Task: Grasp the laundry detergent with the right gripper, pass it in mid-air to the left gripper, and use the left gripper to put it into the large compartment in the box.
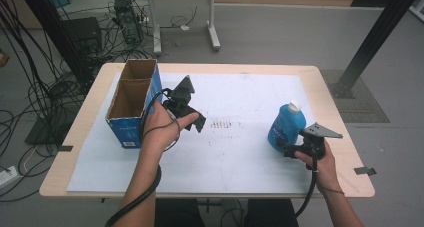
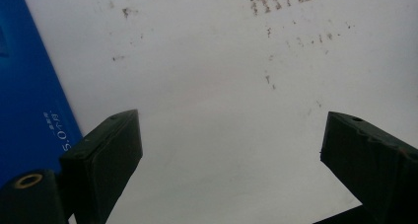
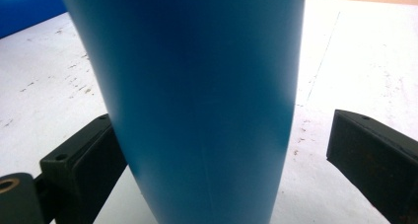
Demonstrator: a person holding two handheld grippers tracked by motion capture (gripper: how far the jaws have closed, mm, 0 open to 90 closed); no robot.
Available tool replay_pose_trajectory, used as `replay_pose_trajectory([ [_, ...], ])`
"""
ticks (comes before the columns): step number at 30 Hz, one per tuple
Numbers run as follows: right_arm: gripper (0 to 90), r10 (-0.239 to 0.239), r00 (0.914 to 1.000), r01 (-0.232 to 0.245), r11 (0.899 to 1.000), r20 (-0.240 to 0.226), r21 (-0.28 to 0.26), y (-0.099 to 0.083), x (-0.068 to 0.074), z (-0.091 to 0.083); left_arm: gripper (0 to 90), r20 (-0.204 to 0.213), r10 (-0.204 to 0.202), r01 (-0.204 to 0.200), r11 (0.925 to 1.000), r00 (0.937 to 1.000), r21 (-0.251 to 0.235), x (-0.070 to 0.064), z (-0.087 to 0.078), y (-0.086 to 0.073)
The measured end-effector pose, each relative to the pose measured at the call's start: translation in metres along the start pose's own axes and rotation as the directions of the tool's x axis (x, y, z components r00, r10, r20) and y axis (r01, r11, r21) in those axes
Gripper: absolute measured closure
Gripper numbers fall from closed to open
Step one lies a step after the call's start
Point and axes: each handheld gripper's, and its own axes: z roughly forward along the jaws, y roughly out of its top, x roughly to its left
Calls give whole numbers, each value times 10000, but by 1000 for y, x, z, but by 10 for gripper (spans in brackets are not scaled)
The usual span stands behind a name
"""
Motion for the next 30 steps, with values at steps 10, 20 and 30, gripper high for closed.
replay_pose_trajectory([
  [10, 29, -37, 10000, 37, 10000, 62, -24, 1, -1, -1, 91, 58, -77, 77, 10000, 10000, -2, 0, 1, -1],
  [20, 30, -11, 9999, 12, 10000, 117, -47, 1, 0, -2, 91, 34, -38, 38, 10000, 10000, -18, 0, -1, 0],
  [30, 28, 6, 10000, -5, 9999, 90, -115, 0, 0, -3, 92, 62, -73, 73, 10000, 10000, -14, 1, -2, -1],
])
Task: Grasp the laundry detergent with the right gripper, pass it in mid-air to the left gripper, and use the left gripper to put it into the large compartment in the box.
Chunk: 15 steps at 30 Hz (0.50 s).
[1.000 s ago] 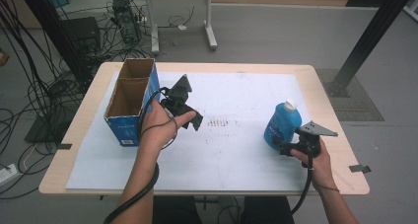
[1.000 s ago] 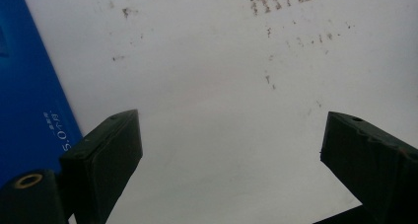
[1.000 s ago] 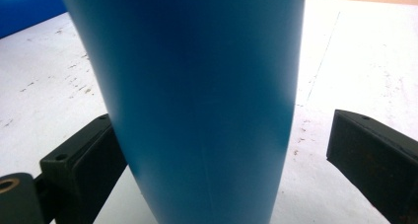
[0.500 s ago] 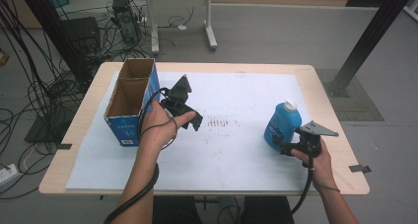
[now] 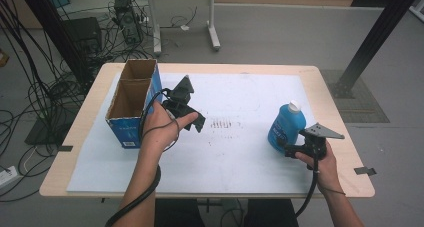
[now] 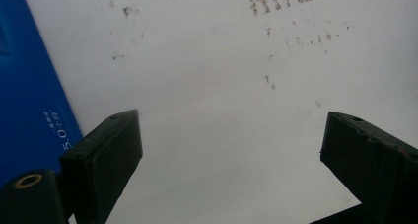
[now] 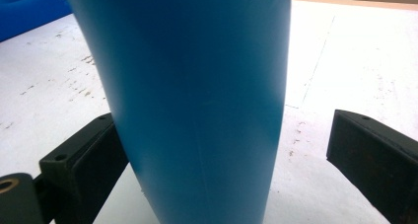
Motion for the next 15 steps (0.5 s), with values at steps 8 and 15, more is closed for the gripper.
replay_pose_trajectory([
  [8, 27, 10, 10000, -10, 10000, -52, -48, 0, 2, 1, 92, 1, -40, 40, 10000, 10000, 6, 2, 0, -1],
  [15, 27, 43, 9999, -44, 9999, -98, -109, -1, 2, 3, 92, 28, -84, 84, 10000, 10000, -31, 3, 0, -2],
])
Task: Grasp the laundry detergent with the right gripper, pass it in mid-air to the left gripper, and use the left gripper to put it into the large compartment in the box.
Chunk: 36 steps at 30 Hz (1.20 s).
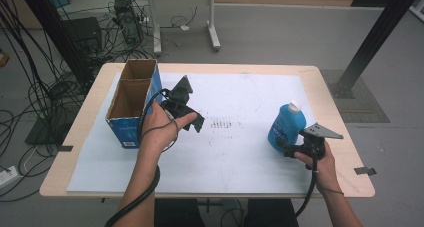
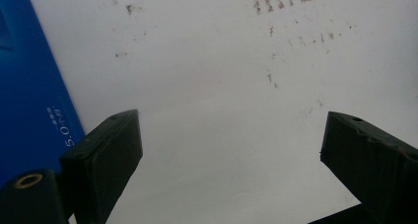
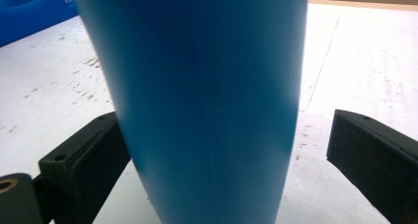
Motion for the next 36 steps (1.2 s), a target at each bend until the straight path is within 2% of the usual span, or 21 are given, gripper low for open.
replay_pose_trajectory([
  [12, 51, 91, 9999, -95, 9995, -124, -307, -2, 1, 3, 94, 45, 34, -34, 10000, 10000, 14, -1, 2, 1],
  [36, 211, -33, 9998, 17, 9971, -214, -756, -5, 6, 12, 94, 14, 20, -20, 10000, 10000, 66, 0, 2, 1],
])
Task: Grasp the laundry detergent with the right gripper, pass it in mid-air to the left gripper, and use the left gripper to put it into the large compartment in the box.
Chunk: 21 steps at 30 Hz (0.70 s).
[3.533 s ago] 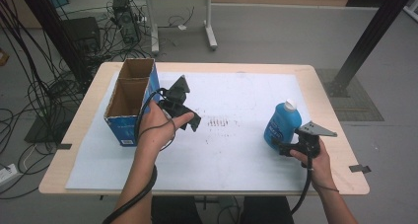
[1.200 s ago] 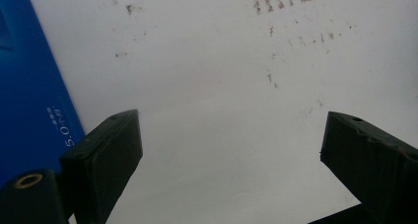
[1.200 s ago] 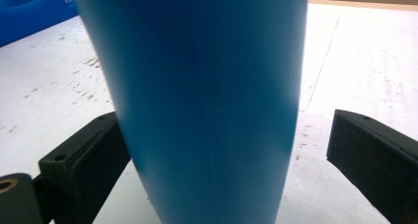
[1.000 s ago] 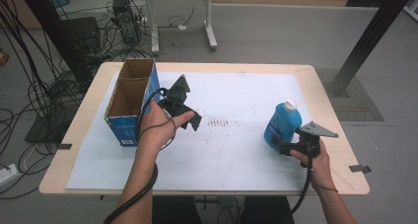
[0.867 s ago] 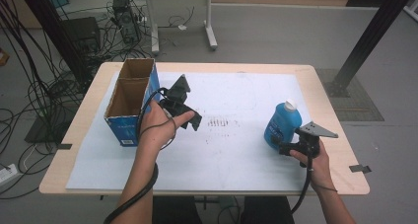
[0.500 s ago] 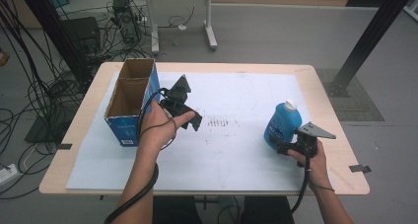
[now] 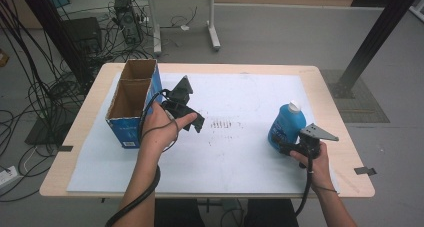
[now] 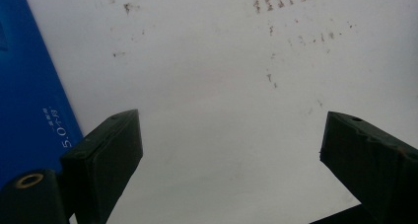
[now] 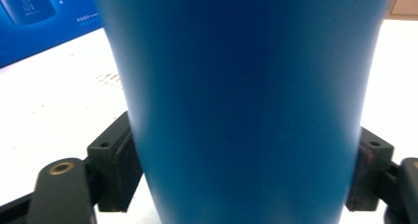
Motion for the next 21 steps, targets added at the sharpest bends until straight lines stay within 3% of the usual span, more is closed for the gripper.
replay_pose_trajectory([
  [13, 372, -113, 9999, 114, 9997, 45, -214, 0, 1, -1, 94, -4, -9, 9, 10000, 10000, -31, 0, 0, 0],
  [21, 389, -262, 9996, 266, 9993, 124, -274, -1, 2, -1, 94, -9, -35, 35, 10000, 10000, -32, -1, 0, -1],
])
